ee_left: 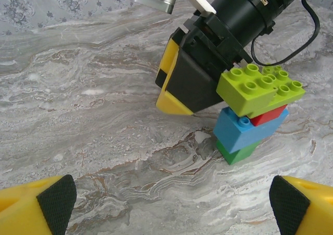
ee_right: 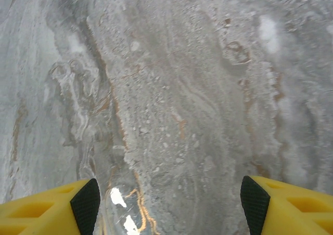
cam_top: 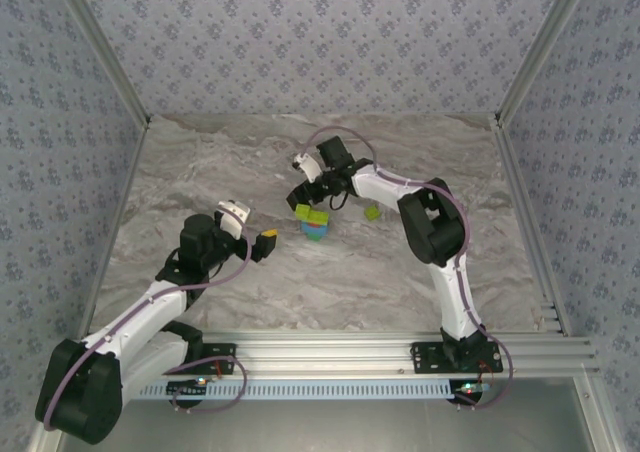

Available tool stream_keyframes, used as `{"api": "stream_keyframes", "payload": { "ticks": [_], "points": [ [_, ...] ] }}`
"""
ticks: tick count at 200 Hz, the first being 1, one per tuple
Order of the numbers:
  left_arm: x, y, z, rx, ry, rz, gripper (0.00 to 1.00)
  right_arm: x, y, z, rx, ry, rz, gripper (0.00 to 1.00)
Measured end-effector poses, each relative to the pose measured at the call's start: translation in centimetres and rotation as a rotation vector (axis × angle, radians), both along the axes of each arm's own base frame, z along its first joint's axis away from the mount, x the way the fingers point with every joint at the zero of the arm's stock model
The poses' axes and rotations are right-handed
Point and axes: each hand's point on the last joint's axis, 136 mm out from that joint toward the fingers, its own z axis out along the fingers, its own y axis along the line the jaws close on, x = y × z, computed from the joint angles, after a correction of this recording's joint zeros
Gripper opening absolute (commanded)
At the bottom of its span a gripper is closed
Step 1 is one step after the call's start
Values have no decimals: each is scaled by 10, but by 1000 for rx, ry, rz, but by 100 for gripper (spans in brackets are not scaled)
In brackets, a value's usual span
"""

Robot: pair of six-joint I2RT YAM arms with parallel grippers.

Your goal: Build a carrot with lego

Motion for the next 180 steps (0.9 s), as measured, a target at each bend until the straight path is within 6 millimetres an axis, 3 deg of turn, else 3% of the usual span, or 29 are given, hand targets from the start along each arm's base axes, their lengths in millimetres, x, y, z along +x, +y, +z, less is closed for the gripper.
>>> {"api": "stream_keyframes", "payload": {
  "ticks": [28, 49, 89, 113, 126, 154, 180],
  "points": [
    [0, 0, 0, 0, 0, 0, 98, -8, 4, -3, -15, 1, 27, 76],
    [0, 0, 0, 0, 0, 0, 98, -4, 2, -4, -34, -14, 3, 76],
    [0, 0, 0, 0, 0, 0, 98, 41, -22, 7, -34, -90, -138, 77],
    [0, 0, 0, 0, 0, 0, 97, 73, -53, 22, -39, -161, -249, 78],
    [0, 0, 0, 0, 0, 0, 97, 79, -74, 31, -46, -193, -301, 78],
    [0, 0, 0, 0, 0, 0, 98, 66, -127, 42, -80, -212, -401, 78],
    [0, 0, -1, -1, 5, 0, 98, 35, -162, 26, -145, -180, -453, 78]
  ]
}}
